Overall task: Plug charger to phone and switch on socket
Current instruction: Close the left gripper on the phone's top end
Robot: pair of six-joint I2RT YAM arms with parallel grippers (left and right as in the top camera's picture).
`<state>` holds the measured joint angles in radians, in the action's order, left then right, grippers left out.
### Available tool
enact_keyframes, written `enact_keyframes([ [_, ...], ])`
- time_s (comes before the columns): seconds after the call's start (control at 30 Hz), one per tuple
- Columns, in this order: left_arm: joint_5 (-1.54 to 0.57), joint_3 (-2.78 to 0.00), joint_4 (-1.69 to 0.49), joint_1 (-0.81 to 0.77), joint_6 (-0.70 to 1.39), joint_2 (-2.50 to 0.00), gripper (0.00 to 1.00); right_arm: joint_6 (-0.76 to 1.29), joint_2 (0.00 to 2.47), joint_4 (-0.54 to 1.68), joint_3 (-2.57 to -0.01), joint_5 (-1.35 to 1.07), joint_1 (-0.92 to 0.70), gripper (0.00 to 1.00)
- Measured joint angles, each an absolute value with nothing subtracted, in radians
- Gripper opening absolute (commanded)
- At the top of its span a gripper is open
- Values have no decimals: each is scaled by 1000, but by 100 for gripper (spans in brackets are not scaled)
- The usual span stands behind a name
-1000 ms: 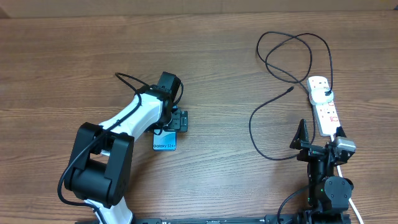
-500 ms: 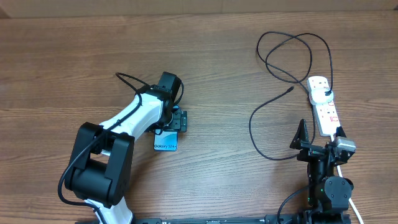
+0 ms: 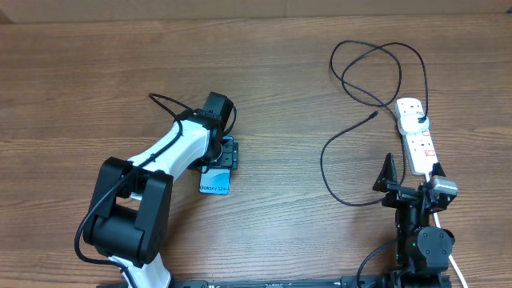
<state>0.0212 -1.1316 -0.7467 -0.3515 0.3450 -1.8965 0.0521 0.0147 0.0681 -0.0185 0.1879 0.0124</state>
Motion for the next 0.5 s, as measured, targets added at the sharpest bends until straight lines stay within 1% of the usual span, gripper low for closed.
enact_keyframes([
  [0.1, 22, -1132, -747, -352, 347, -1897, 92, 52, 15, 68, -19, 187, 13, 100],
  [0.2, 22, -1132, -747, -352, 349, -1897, 97, 52, 15, 68, -19, 187, 12, 100],
  [0.27, 22, -1132, -747, -352, 349, -1897, 95, 52, 15, 68, -19, 187, 12, 100],
  [0.5, 22, -1132, -748, -352, 349, -1897, 85, 52, 15, 68, -19, 188, 12, 100],
])
